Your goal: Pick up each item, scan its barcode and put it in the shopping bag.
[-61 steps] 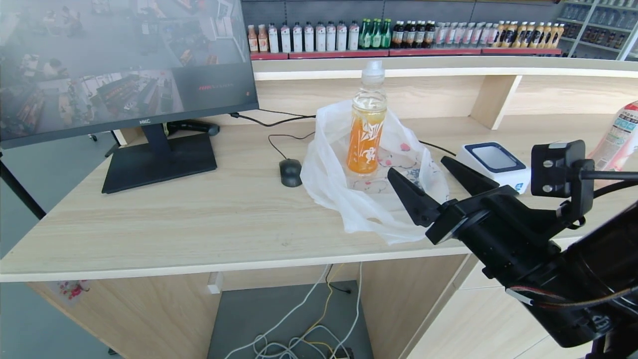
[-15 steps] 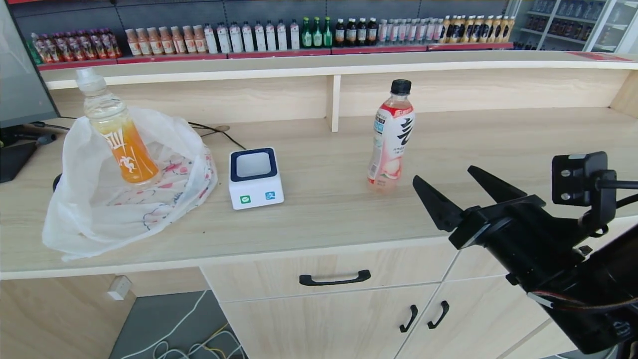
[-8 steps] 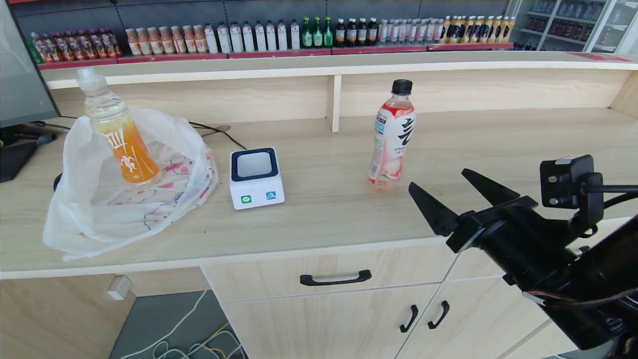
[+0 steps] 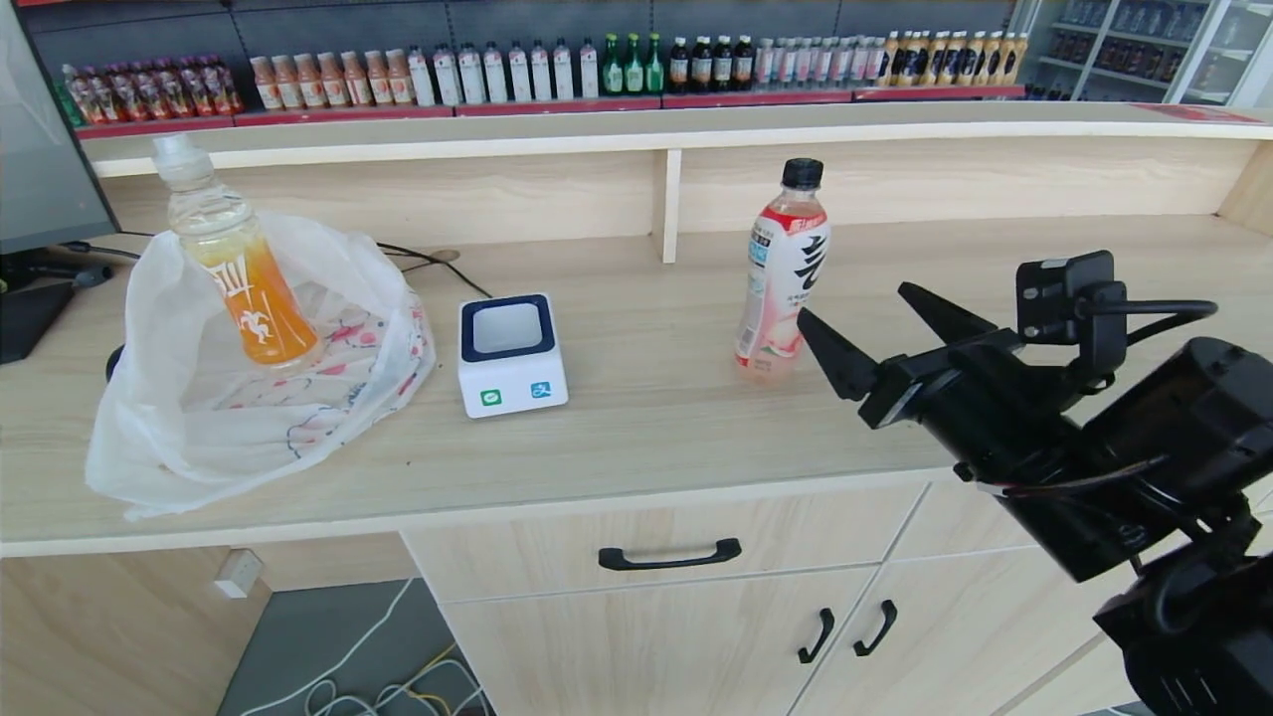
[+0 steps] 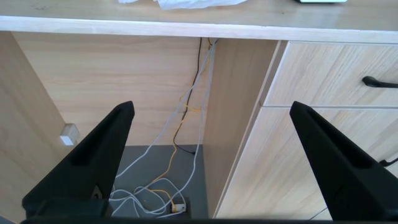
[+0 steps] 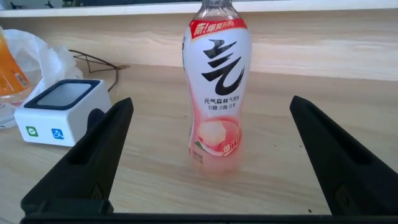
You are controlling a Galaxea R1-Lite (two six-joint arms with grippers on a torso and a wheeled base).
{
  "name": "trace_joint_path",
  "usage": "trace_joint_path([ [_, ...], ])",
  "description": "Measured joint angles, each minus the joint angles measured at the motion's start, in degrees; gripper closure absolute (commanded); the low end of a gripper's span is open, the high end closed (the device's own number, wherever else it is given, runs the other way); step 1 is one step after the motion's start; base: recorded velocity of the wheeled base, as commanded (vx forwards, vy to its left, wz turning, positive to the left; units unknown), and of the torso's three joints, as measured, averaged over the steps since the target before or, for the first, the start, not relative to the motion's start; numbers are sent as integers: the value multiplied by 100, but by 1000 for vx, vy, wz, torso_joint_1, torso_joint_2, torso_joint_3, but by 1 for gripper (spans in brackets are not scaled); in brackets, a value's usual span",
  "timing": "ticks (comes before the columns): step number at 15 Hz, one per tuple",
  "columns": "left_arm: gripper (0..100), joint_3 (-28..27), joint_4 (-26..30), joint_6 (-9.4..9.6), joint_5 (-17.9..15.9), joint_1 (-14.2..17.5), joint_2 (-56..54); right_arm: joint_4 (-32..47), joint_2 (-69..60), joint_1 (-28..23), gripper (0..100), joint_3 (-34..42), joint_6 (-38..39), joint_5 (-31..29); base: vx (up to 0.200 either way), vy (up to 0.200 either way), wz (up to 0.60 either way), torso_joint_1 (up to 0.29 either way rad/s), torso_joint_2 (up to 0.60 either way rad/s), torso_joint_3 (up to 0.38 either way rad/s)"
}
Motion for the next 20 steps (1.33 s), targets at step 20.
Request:
trace_joint_path([
  [20, 0, 0, 2, -2, -2, 0, 0, 2655, 413, -135, 0, -2238, 276, 104, 0, 0, 0, 0, 0, 0],
])
